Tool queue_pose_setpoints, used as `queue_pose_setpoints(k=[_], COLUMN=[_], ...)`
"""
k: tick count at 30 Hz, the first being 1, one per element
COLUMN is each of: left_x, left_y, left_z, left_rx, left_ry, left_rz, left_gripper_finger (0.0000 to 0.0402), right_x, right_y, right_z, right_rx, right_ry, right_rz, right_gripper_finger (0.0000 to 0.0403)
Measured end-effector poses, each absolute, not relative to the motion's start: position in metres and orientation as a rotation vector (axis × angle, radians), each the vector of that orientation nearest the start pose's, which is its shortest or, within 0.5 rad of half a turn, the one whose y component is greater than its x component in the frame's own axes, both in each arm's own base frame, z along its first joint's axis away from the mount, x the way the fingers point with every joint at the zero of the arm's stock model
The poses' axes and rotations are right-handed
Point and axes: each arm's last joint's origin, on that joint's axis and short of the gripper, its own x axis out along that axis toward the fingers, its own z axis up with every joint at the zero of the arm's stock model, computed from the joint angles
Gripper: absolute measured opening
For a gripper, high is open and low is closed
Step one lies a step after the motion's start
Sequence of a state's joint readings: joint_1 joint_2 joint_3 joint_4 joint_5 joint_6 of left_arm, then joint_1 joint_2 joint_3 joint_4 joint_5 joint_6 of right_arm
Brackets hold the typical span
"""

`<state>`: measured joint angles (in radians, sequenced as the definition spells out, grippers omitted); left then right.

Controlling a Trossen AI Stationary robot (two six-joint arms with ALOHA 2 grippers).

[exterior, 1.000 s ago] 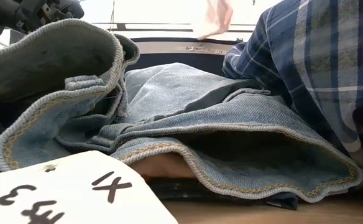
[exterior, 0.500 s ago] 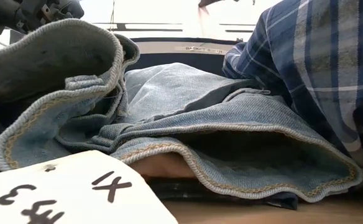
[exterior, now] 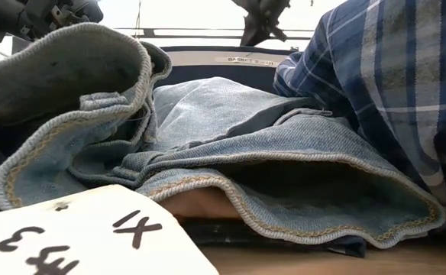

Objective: Sort clothes
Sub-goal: Put the white underwear into the blue organizer bin, then put the blue checkered shirt into the blue organizer bin

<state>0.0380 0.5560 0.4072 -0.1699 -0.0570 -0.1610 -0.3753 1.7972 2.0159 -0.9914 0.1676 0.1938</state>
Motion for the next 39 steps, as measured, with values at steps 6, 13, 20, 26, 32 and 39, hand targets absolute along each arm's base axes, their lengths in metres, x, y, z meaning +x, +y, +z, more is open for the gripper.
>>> queue_pose_setpoints(k=[6,13,20,26,32,39], left_x=[0.139,0.138,0.138,0.138,0.138,0.138], left_y=[0.007,0.007,0.007,0.007,0.007,0.007], left_z=[0.236,0.235,0.235,0.235,0.235,0.235], left_rx=[-0.157,-0.157,-0.162,-0.164,-0.164,-0.165], left_ry=[0.309,0.314,0.319,0.318,0.317,0.317], left_rz=[0.12,0.12,0.12,0.121,0.121,0.121], left_gripper_finger=[0.0095,0.0095,0.0095,0.0095,0.0095,0.0095], right_x=[0.364,0.366,0.346,0.322,0.298,0.276], right_y=[-0.148,-0.154,-0.147,-0.132,-0.104,-0.06], right_z=[0.373,0.365,0.389,0.409,0.425,0.438], right_rx=[0.291,0.289,0.275,0.276,0.309,0.367], right_ry=[0.863,0.896,0.858,0.861,0.898,0.938], right_rz=[-0.555,-0.562,-0.563,-0.582,-0.56,-0.516], right_gripper_finger=[0.0084,0.0142,0.017,0.0195,0.0229,0.0249])
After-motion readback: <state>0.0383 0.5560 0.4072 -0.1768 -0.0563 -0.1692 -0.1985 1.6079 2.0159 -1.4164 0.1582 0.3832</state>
